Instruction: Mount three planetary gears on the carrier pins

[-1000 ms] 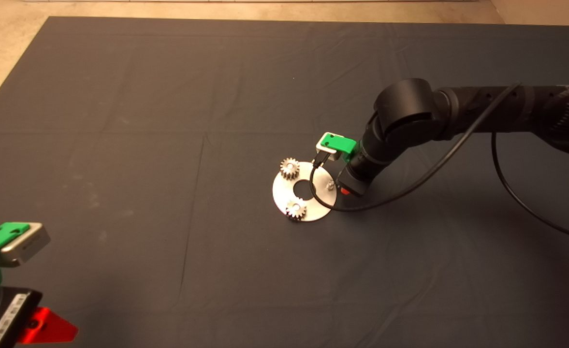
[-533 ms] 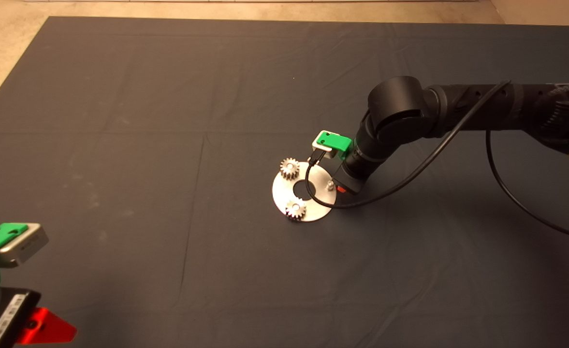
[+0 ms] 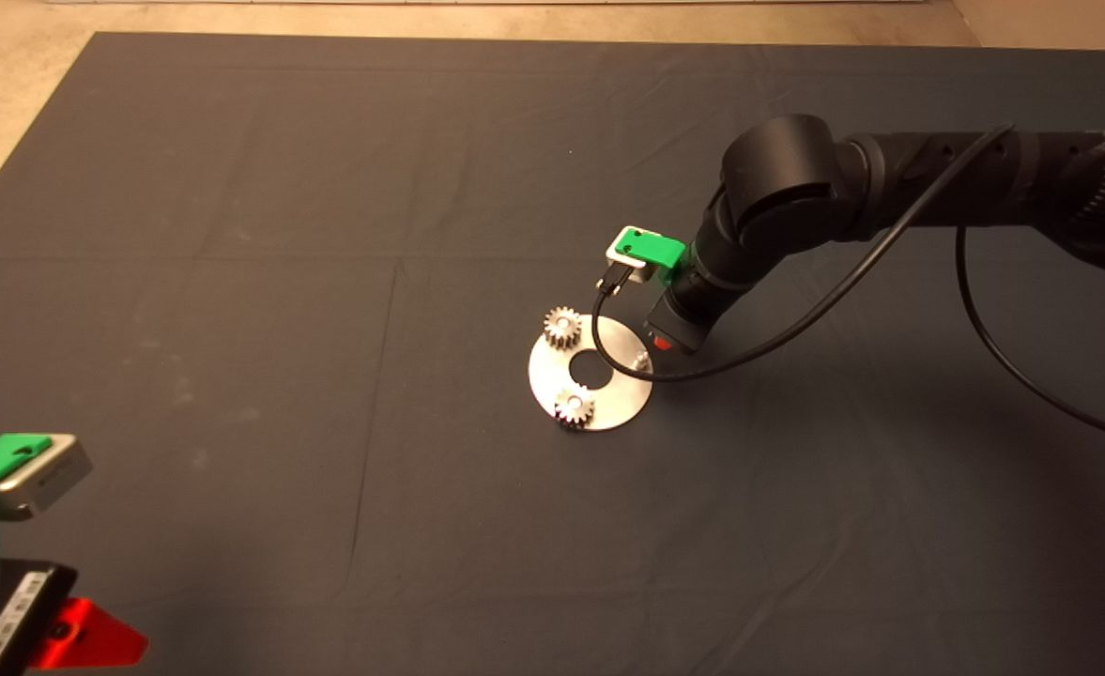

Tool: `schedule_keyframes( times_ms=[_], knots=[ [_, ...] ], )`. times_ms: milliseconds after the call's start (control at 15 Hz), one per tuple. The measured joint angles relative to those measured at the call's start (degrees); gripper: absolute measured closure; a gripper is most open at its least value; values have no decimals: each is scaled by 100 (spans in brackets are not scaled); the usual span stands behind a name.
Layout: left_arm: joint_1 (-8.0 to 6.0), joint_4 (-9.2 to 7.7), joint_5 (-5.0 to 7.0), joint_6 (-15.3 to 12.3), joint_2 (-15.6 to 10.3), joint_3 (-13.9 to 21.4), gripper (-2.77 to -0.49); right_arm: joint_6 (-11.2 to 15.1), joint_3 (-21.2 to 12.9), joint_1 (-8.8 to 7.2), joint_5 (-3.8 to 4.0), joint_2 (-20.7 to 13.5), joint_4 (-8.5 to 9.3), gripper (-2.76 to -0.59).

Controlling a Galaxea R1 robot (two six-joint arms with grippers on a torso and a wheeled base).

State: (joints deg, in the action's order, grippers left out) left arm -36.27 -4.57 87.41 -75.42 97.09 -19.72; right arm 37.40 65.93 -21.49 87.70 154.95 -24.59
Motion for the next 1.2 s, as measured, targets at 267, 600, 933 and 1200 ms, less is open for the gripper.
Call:
schedule_keyframes(
  times_ms=[267,600,933,1200],
  knots=[
    [0,-2,0,-1,1,0,-233,17,-5,28,-7,0,20,-110],
    [0,0,0,1,1,0,-233,39,-2,72,-33,0,39,-110],
    [0,0,0,1,1,0,-233,144,-2,71,-126,-2,41,-110],
    [0,0,0,1,1,0,-233,171,-2,71,-235,0,60,-110]
  ],
)
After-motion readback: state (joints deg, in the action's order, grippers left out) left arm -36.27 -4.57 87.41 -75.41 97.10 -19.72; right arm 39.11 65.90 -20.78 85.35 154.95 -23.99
